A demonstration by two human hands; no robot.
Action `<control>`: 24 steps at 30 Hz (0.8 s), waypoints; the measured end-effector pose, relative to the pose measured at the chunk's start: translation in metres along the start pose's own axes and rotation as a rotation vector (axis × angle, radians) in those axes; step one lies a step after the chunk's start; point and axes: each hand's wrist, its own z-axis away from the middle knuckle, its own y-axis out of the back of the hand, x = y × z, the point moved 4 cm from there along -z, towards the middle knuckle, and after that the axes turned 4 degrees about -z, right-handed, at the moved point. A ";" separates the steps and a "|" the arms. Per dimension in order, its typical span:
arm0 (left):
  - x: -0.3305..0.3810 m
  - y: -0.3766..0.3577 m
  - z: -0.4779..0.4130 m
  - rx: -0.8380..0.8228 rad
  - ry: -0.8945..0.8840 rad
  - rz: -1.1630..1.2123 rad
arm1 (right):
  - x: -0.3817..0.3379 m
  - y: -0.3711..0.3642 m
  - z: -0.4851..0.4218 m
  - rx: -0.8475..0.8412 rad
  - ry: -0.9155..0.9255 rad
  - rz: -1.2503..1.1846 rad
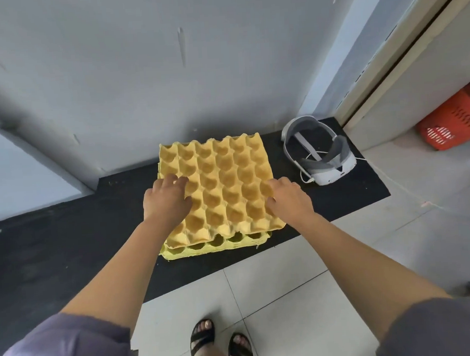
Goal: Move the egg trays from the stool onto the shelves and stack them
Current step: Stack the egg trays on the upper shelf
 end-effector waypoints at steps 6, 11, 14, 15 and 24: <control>-0.014 -0.057 -0.012 -0.068 0.263 0.341 | 0.008 -0.048 -0.031 0.027 -0.152 -0.273; -0.020 -0.069 -0.017 -0.066 0.465 0.605 | 0.013 -0.053 -0.042 -0.011 -0.372 -0.538; -0.020 -0.058 -0.020 -0.047 0.463 0.613 | 0.012 -0.047 -0.042 -0.001 -0.417 -0.616; -0.021 -0.051 -0.021 -0.020 0.455 0.621 | 0.011 -0.042 -0.040 0.019 -0.419 -0.630; -0.033 0.010 -0.020 0.130 0.411 0.763 | -0.004 -0.002 -0.031 0.090 -0.403 -0.701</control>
